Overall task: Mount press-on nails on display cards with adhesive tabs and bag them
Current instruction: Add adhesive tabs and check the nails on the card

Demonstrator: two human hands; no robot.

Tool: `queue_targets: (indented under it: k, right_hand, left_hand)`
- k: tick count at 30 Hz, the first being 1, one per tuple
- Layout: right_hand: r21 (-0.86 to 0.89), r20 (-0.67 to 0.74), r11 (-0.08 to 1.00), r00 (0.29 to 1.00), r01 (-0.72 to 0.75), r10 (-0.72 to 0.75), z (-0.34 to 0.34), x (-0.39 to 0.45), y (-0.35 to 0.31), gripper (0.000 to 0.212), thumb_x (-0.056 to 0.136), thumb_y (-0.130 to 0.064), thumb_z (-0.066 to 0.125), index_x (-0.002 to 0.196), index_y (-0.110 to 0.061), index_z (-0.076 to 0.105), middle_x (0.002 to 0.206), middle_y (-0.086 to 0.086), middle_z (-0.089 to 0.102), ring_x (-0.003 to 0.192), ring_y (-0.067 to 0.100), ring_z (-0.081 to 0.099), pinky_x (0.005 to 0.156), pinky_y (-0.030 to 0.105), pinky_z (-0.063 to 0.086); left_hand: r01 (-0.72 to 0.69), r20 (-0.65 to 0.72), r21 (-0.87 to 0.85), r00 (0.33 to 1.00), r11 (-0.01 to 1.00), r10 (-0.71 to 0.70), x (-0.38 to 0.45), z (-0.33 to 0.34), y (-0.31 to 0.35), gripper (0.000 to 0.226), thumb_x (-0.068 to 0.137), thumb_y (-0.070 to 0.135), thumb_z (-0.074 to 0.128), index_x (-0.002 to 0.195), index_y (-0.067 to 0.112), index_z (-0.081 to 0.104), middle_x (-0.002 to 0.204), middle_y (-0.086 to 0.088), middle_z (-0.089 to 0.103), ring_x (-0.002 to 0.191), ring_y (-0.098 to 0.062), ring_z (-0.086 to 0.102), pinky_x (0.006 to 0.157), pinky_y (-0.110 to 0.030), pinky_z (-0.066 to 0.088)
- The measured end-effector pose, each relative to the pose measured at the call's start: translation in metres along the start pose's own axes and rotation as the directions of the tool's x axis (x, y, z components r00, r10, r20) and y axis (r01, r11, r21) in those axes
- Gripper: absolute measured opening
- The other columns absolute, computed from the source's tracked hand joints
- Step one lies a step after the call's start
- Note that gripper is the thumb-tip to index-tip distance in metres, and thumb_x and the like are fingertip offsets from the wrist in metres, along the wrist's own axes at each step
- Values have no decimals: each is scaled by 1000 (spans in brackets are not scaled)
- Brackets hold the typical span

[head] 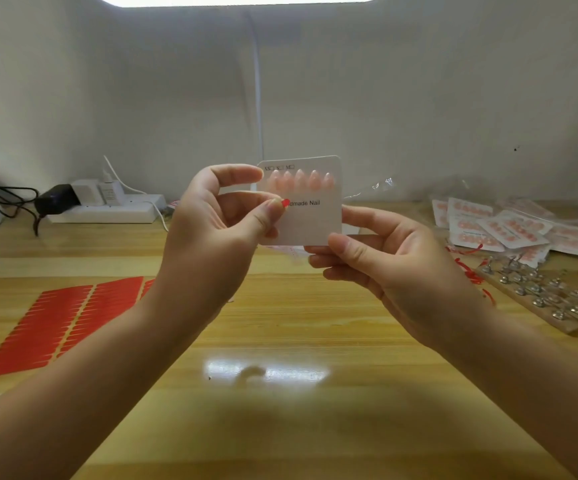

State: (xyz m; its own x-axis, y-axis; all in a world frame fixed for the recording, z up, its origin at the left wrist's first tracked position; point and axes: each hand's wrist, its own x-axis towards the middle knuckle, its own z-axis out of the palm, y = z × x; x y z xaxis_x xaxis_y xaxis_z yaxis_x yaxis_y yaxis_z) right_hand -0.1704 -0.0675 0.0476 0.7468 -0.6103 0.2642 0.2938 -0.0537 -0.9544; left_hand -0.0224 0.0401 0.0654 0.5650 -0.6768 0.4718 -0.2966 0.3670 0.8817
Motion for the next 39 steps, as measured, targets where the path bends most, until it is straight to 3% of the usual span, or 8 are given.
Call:
queue_targets:
  k: [6,13,20,39]
  right_hand:
    - [-4,15,1000,1000,-19,20,3,-3,-2,31,73,-18,65,104,-15,66,91,11,75,84,23,73,69,23,57]
    - [-80,22,997,1000,-4,6,8,-6,0,29,78,-16,64,106,-10,68,91,9,76,84,22,73,71,24,58]
    - [-154,9,988,1000,30,-29,11,-9,1,26,85,-9,63,110,-4,69,89,7,76,82,21,73,70,24,58]
    - [-185,13,981,998,55,-54,13,-11,6,16,85,-7,65,100,-10,72,82,4,76,77,16,73,67,22,57]
  left_hand:
    - [-65,16,175,998,982,64,-6,3,4,30,83,12,73,102,22,53,83,4,73,71,-10,70,69,-21,56]
    - [-67,83,303,996,951,44,-10,7,3,32,81,11,75,100,22,51,80,4,74,74,-12,71,76,-40,57]
    - [-131,113,400,989,907,93,-11,9,3,35,81,10,76,97,24,48,77,4,73,74,-5,69,70,-19,52]
    - [-188,117,408,981,893,153,-13,11,-1,36,79,7,77,93,22,47,71,2,70,67,-5,67,62,-13,50]
